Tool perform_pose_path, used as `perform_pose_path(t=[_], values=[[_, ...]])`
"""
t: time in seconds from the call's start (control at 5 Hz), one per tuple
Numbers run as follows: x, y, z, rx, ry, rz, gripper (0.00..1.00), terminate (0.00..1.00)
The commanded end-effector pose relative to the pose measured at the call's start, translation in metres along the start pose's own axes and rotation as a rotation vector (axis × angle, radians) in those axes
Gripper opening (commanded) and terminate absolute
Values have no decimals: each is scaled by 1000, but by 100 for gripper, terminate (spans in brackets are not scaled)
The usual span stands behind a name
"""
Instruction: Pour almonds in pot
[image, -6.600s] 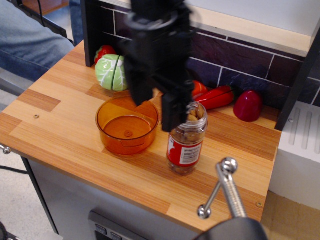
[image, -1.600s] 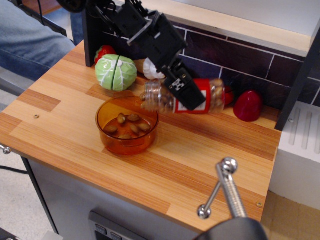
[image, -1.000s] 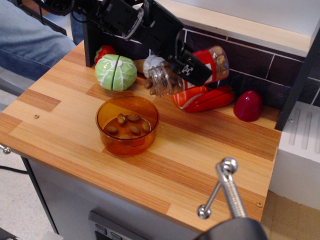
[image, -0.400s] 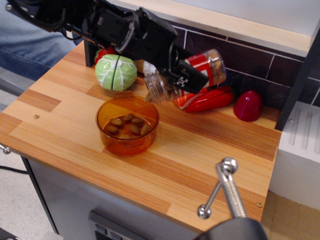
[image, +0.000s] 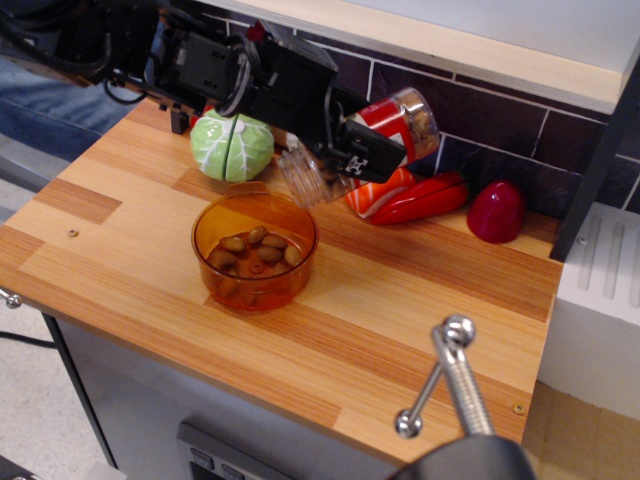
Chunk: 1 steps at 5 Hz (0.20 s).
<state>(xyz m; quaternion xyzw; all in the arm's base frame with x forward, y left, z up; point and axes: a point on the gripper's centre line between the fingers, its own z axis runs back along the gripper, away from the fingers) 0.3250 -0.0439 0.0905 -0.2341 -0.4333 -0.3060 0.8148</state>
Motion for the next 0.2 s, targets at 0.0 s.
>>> perform_pose_path(t=[0.0], values=[[17,-6,12,47,-55,-57,0,100]])
